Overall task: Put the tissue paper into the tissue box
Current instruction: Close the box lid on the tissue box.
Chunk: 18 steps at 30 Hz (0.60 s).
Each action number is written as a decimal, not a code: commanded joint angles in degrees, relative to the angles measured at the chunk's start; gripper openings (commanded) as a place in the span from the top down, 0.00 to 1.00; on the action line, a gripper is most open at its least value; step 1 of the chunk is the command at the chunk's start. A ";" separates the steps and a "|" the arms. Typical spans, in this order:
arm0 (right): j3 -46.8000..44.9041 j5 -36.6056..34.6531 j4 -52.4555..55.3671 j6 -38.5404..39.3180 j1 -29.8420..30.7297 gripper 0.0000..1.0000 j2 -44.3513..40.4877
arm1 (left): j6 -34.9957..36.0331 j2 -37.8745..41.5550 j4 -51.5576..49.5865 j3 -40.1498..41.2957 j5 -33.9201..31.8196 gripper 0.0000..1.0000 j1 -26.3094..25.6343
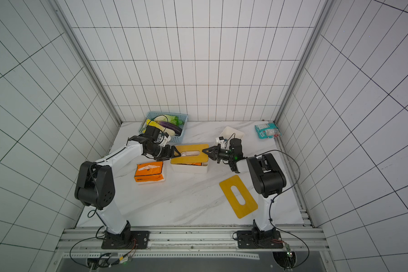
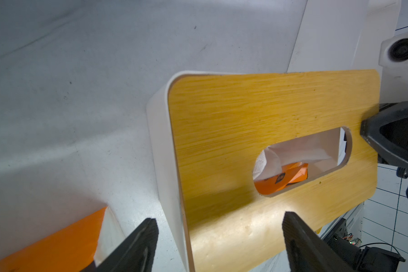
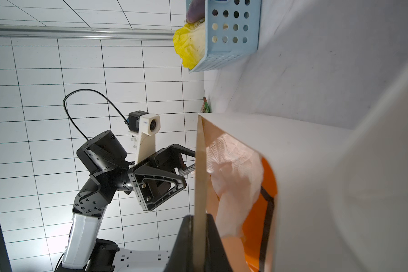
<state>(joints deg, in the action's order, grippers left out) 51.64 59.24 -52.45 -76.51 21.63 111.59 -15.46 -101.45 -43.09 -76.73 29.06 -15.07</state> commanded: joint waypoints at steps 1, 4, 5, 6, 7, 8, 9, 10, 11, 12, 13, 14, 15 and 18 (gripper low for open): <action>0.75 -0.42 0.19 1.93 0.52 1.00 0.14 | 0.17 -1.21 1.26 -1.31 0.99 0.20 -0.05; 0.83 -0.71 1.20 2.68 0.61 1.00 -0.14 | 0.19 -1.38 1.26 -1.29 1.09 0.21 -0.05; 0.83 -0.79 1.38 2.85 0.70 1.00 -0.19 | 0.16 -1.43 1.26 -1.40 1.17 0.22 -0.06; 0.83 -0.85 1.53 3.01 0.75 1.00 -0.23 | 0.08 -1.47 1.26 -1.40 1.30 0.22 -0.05; 0.92 -0.88 1.87 3.20 0.85 1.00 -0.23 | 0.08 -1.55 1.27 -1.39 1.35 0.23 -0.05; 1.00 -0.98 2.22 3.46 0.87 1.00 -0.23 | 0.08 -1.64 1.26 -1.41 1.51 0.24 -0.05; 1.01 -1.13 2.52 3.71 0.94 1.00 -0.24 | 0.06 -1.78 1.26 -1.40 1.60 0.25 -0.05; 1.01 -1.20 2.69 3.82 0.96 1.00 -0.23 | 0.04 -1.87 1.26 -1.39 1.71 0.26 -0.13; 1.01 -1.31 2.79 3.91 1.10 1.00 -0.16 | 0.01 -1.99 1.26 -1.41 1.79 0.26 -0.15; 1.01 -1.40 2.79 3.89 1.12 1.00 -0.08 | -0.04 -2.13 1.26 -1.39 1.88 0.27 -0.13; 1.01 -1.35 2.79 3.86 1.22 1.00 -0.01 | -0.09 -2.17 1.28 -1.40 1.88 0.27 -0.13; 1.01 -1.43 2.79 3.82 1.35 1.00 0.03 | -0.14 -2.33 1.26 -1.47 1.96 0.27 -0.18; 0.94 -1.49 2.75 3.78 1.48 1.00 0.12 | -0.16 -2.43 1.26 -1.48 1.88 0.28 -0.22; 0.79 -1.66 2.53 3.91 1.86 1.00 0.29 | -0.49 -2.78 1.52 -1.40 1.88 0.28 -0.48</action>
<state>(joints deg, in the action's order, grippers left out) 51.70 58.54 -51.13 -74.30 22.28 111.59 -15.79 -102.87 -43.05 -76.73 30.11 -15.14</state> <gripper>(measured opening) 0.101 0.724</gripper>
